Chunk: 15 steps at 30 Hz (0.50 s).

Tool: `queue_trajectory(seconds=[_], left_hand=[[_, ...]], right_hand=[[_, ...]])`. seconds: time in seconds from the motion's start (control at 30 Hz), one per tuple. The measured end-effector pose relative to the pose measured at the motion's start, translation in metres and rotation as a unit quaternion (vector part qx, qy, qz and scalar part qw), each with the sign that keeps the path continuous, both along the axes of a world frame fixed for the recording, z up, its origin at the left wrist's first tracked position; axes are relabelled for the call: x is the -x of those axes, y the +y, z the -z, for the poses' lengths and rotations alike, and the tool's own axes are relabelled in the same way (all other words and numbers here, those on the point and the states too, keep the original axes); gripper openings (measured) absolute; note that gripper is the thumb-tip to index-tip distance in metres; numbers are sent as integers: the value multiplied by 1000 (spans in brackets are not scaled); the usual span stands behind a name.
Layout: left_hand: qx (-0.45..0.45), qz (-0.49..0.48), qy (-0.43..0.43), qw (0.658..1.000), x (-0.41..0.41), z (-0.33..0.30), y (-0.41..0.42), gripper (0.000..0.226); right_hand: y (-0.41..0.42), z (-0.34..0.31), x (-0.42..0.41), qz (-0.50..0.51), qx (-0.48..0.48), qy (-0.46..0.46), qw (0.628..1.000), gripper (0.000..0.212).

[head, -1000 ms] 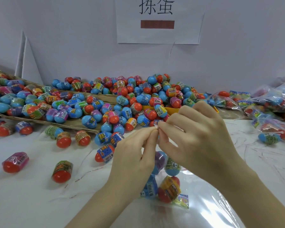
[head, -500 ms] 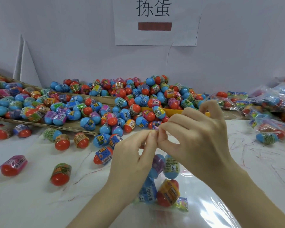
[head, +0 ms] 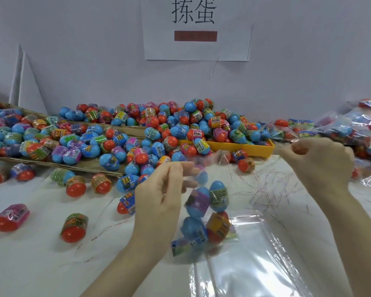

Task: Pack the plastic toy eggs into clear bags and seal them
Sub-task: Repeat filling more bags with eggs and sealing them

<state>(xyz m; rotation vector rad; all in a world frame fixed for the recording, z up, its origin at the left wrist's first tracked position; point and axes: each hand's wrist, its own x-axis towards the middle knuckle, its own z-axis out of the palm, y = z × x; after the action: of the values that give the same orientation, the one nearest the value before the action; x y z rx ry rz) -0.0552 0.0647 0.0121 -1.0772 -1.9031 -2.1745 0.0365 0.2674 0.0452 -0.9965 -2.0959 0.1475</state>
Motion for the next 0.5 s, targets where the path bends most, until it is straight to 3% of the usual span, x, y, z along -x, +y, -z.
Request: queue_trajectory(seconds=[0.17, 0.27, 0.33, 0.47, 0.5], left_hand=[[-15, -28, -61, 998, 9, 3, -1, 26], [-2, -26, -71, 997, 9, 4, 0, 27], [1, -26, -80, 996, 11, 4, 0, 28], [5, -28, -92, 995, 12, 4, 1, 29], [8, -28, -90, 996, 12, 4, 1, 29]], right_hand=[[24, 7, -14, 87, 20, -101, 991, 21], [27, 7, -16, 72, 48, -197, 977, 59], [26, 5, -14, 69, 45, -182, 980, 72], [22, 3, -13, -33, -27, -41, 998, 14], [21, 3, -12, -58, -34, -26, 997, 15]])
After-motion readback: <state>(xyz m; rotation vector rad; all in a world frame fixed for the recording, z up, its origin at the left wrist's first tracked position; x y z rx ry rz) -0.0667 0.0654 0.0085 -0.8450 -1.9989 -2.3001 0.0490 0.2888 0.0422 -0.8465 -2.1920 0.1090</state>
